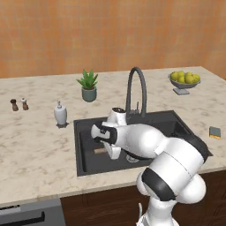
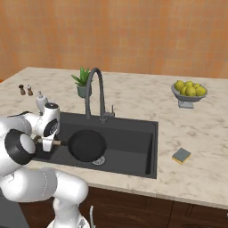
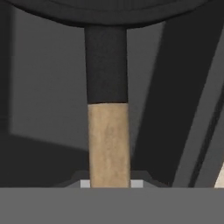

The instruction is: Pick the pan and sponge and place them into the sink. Then turn on the water.

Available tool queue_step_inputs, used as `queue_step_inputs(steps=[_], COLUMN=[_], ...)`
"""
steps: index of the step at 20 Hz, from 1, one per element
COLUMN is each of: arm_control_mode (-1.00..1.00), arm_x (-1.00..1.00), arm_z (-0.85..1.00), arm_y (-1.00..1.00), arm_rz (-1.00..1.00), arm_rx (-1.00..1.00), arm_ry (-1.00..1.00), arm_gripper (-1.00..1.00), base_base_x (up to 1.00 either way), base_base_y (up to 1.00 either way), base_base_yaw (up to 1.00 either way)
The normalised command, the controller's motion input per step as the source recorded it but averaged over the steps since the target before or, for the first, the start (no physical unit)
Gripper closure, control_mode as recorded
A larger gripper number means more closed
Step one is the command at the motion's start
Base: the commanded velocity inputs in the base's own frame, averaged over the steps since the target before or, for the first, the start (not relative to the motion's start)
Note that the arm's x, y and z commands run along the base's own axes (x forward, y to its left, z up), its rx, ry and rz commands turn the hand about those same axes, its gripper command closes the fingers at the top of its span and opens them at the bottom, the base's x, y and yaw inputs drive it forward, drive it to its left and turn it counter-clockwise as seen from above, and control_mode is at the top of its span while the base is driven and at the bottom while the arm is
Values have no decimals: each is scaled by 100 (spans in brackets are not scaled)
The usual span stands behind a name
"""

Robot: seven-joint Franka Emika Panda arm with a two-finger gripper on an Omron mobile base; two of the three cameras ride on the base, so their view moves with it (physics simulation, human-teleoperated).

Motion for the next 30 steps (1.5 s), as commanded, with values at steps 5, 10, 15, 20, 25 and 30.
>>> queue_step_inputs(steps=[5,10,15,20,25,30], arm_control_mode=[-100,-100,-100,-100,-100,-100], arm_x=[28,25,35,19,-2,3], arm_z=[-19,-38,-26,-39,-26,0], arm_y=[-4,0,0,-23,-2,-2], arm_rz=[3,0,0,0,0,0], arm_rx=[0,0,0,0,-3,0], arm_ry=[0,0,0,-2,-7,-6], arm_gripper=[100,100,100,100,-100,-100], base_base_x=[0,0,0,0,0,0], base_base_y=[0,0,0,0,0,0], base_base_yaw=[0,0,0,0,0,0])
